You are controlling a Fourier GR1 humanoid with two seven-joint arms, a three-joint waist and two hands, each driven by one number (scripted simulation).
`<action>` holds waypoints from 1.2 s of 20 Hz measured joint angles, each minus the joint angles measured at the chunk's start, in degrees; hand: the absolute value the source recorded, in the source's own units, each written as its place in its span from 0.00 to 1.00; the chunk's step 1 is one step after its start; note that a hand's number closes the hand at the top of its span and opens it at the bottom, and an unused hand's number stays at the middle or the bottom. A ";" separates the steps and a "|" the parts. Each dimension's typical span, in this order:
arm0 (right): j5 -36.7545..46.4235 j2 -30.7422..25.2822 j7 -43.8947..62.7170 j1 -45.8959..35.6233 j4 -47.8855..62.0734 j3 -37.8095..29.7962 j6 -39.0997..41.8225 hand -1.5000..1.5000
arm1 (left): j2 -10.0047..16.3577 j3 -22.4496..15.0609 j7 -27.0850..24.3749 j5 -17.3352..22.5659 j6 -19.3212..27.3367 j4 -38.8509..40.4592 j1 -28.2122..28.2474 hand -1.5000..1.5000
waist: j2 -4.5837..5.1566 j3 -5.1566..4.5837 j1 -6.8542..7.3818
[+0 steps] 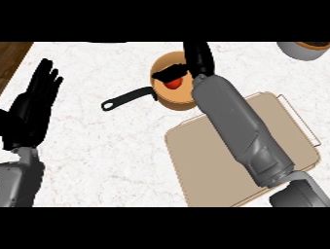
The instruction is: Pick the tomato from the tray and place it in the pot
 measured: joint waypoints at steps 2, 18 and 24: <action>-3.23 0.03 -3.79 0.16 0.08 -3.10 0.30 0.00 | 0.21 0.19 0.12 0.11 -0.14 -0.80 0.77 0.50 | -0.11 0.01 -0.14; -15.36 -11.43 -18.18 3.68 3.74 -16.31 17.71 0.00 | 0.24 1.92 0.72 -0.41 0.09 -2.55 3.48 0.50 | -1.08 -0.06 -2.93; -15.98 -16.06 -19.32 5.56 3.29 -17.01 24.03 0.00 | -0.64 1.69 1.01 -1.55 0.87 -1.61 2.40 0.50 | -1.18 -0.07 -3.24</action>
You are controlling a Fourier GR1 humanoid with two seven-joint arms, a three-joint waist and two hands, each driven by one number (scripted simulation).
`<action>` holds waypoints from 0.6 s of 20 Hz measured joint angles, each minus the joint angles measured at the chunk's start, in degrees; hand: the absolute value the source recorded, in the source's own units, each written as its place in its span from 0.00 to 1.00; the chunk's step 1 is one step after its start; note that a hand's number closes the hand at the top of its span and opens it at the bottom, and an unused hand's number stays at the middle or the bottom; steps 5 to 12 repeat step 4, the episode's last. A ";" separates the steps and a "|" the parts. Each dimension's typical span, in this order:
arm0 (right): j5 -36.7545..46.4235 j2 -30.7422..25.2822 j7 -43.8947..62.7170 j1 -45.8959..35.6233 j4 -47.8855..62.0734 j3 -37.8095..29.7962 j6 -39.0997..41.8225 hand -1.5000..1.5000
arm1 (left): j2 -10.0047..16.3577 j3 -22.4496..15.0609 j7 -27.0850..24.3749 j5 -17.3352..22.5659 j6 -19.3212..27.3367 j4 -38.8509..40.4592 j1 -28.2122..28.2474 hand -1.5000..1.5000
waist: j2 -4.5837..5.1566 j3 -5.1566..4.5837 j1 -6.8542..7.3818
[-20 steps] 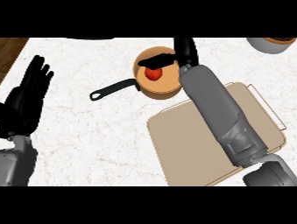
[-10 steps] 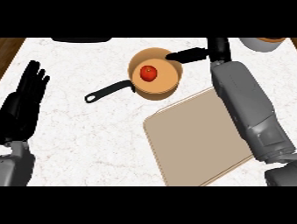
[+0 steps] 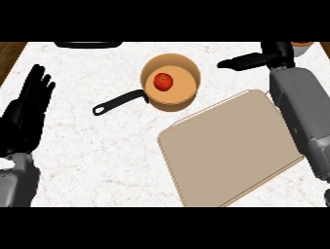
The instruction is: Pick the tomato from the tray and place it in the pot
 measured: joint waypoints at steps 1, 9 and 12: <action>0.17 -0.30 -0.59 -0.02 0.63 -0.08 0.26 0.00 | 0.32 0.36 0.32 0.22 -0.30 0.11 -0.32 0.50 | 0.03 0.00 0.07; 0.25 -2.42 -0.92 -0.06 1.58 -0.39 2.83 0.00 | 0.51 0.75 0.51 0.32 -0.63 0.10 -0.77 0.50 | 0.05 0.00 0.15; 0.25 -2.42 -0.92 -0.06 1.58 -0.39 2.83 0.00 | 0.51 0.75 0.51 0.32 -0.63 0.10 -0.77 0.50 | 0.05 0.00 0.15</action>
